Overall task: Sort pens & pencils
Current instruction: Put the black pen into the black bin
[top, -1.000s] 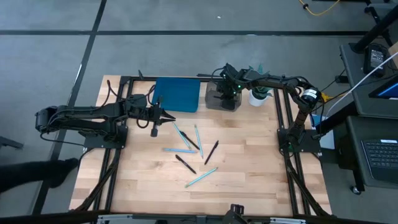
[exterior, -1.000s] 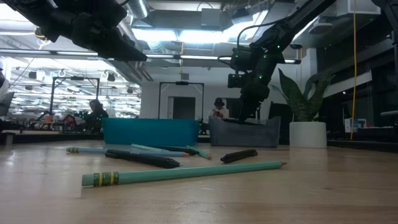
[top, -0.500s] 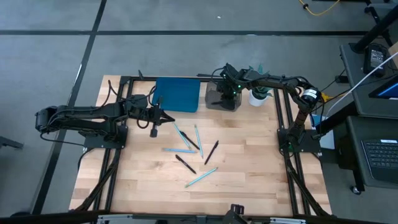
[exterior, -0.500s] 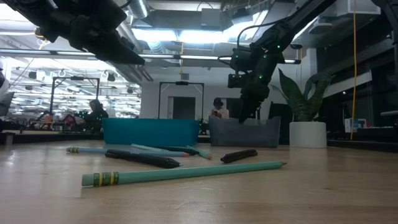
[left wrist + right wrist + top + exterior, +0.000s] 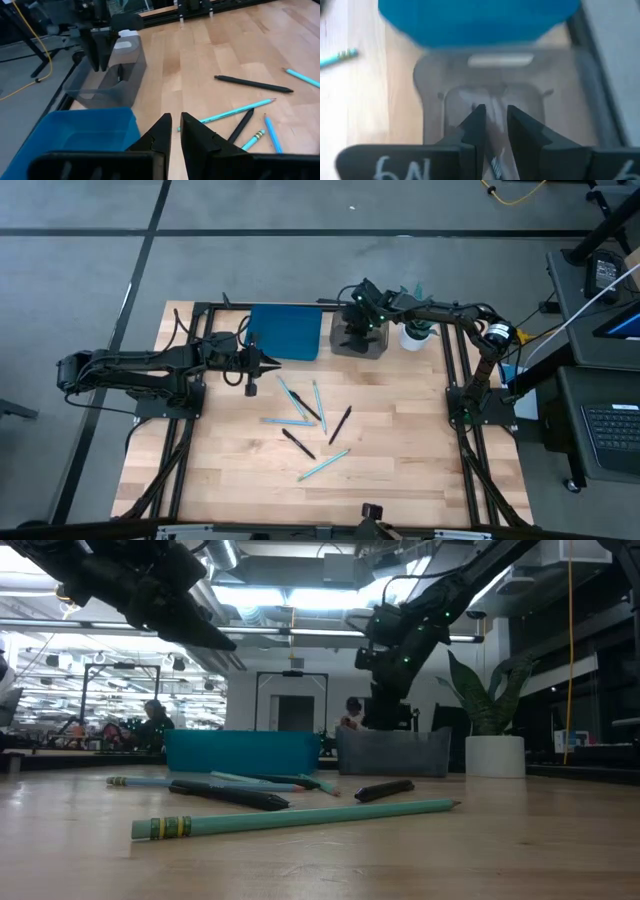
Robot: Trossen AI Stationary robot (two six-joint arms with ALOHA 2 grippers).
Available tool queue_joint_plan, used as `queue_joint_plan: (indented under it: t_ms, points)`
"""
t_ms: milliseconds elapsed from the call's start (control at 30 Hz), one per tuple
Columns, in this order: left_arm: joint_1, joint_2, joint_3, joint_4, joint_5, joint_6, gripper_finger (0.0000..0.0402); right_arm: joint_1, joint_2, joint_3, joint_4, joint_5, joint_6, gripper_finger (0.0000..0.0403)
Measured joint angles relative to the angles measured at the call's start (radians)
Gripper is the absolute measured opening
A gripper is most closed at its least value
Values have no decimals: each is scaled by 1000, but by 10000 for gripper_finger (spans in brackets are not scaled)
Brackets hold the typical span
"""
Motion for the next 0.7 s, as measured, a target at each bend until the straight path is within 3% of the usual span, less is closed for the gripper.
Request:
queue_joint_plan:
  t_ms: [167,400,700]
  points:
    - [0,0,0,1,-5,-30,27,3,0,0,94,-4,144,80]
    - [0,0,0,100,28,-57,7,20,0,0,110,-148,145,80]
    - [1,-50,-2,62,61,-58,12,82,-43,0,129,-164,111,63]
